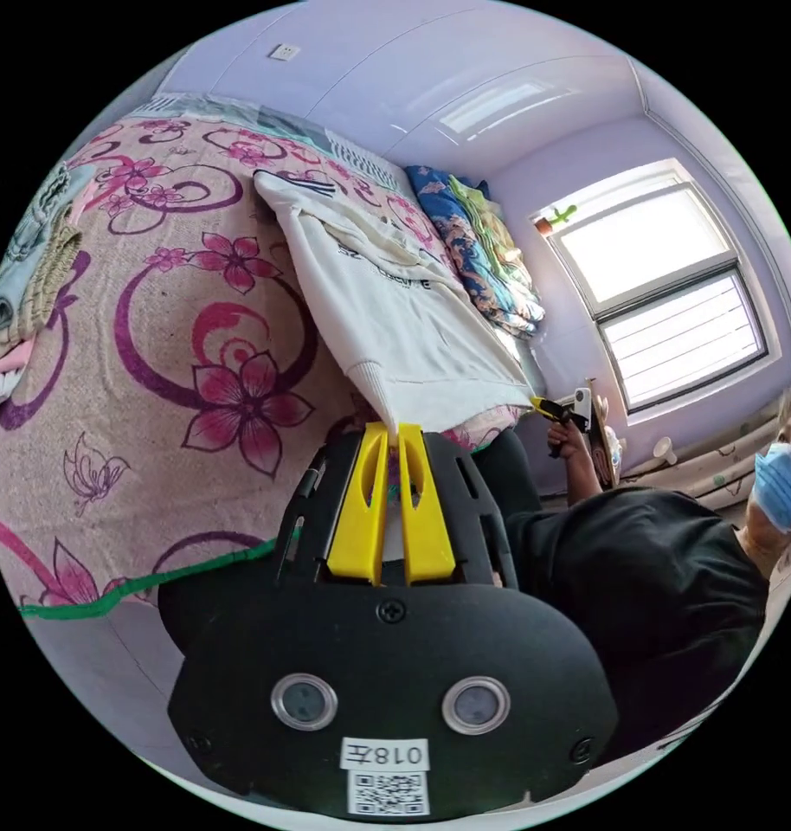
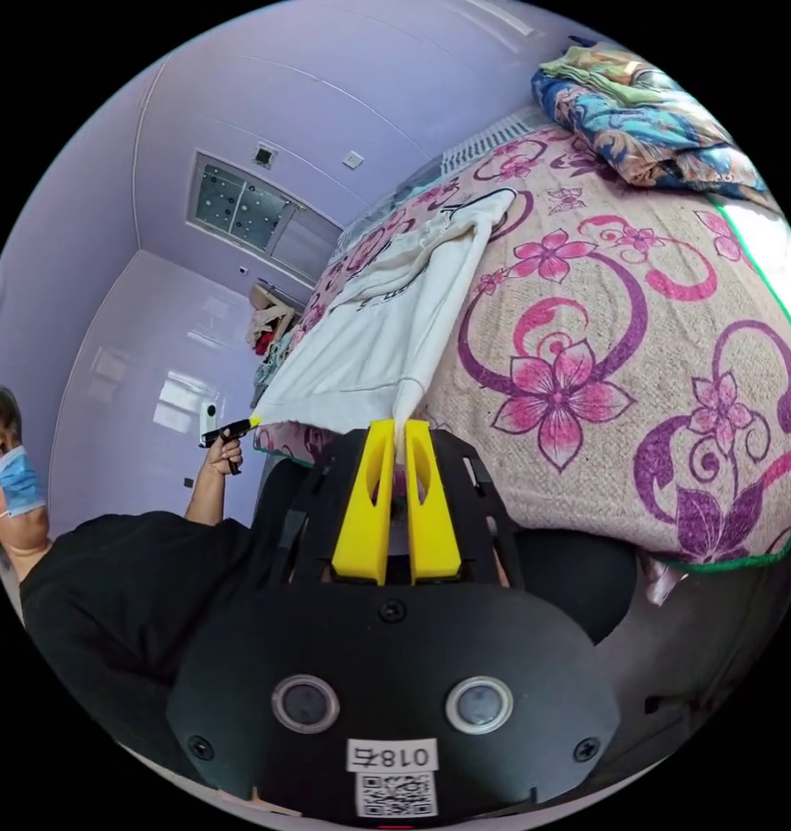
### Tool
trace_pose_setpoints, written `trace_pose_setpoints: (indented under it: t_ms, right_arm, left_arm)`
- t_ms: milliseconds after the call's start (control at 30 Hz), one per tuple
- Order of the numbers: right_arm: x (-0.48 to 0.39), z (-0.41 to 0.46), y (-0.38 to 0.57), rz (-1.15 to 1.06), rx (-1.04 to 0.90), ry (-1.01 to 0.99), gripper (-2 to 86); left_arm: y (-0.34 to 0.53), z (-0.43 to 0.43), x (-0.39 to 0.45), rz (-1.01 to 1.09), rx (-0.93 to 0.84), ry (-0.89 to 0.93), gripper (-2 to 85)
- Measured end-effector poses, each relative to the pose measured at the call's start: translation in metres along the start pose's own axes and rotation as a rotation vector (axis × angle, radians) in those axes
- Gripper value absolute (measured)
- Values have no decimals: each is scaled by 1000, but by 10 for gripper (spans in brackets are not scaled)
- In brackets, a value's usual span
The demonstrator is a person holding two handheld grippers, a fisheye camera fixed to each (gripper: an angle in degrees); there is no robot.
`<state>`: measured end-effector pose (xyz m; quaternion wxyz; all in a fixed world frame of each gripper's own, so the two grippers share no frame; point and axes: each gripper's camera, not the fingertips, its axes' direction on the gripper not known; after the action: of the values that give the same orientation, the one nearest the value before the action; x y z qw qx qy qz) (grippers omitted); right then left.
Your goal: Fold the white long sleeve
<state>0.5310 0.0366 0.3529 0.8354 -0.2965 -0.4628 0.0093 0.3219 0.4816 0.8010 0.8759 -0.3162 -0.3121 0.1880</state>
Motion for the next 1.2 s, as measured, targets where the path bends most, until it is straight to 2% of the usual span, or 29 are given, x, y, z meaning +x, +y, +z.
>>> trace_pose_setpoints:
  t_ms: [67, 167, 233, 300, 367, 467, 533, 633, 733, 800, 900, 1033, 1167, 1200]
  right_arm:
    - [-3, -3, 13, -13, -41, 8, 18]
    - [12, 15, 33, 51, -151, 32, 26]
    - [23, 27, 41, 114, -207, 65, 32]
    - [23, 20, 47, 136, -168, 116, 43]
    - [18, 3, 48, 122, -70, 94, 42]
    - [14, -21, 50, 84, 100, 3, 27]
    - [14, -25, 50, 77, 157, -29, 20]
    - [14, -23, 52, 67, 201, -48, 10]
    - [18, -17, 62, 88, 206, -91, 5]
    - [20, -18, 77, 117, 208, -114, 1]
    - [22, -29, 102, 162, 239, -105, -2]
    - [29, -50, 127, 224, 308, -87, -4]
    - [31, -65, 131, 248, 364, -52, -4]
    - [28, -66, 127, 238, 367, -48, -4]
  left_arm:
    - [23, -1, 6, -2, -26, -7, -2]
    - [57, 24, -9, -112, -129, -13, 26]
    - [75, 35, -23, -246, -208, -154, 72]
    - [76, 20, -16, -269, -132, -183, 91]
    - [58, 1, 7, -207, -41, -237, 97]
    - [-15, 9, 76, 65, -18, -383, 105]
    - [-85, 57, 142, 343, -25, -450, 112]
    - [-157, 142, 212, 651, 18, -522, 108]
    - [-213, 230, 246, 819, 109, -597, 93]
    - [-241, 280, 251, 873, 93, -614, 89]
    - [-275, 348, 239, 906, -25, -599, 87]
    - [-291, 411, 198, 882, -212, -689, 79]
    - [-302, 399, 160, 723, -146, -592, 40]
    - [-307, 390, 140, 645, -136, -502, 27]
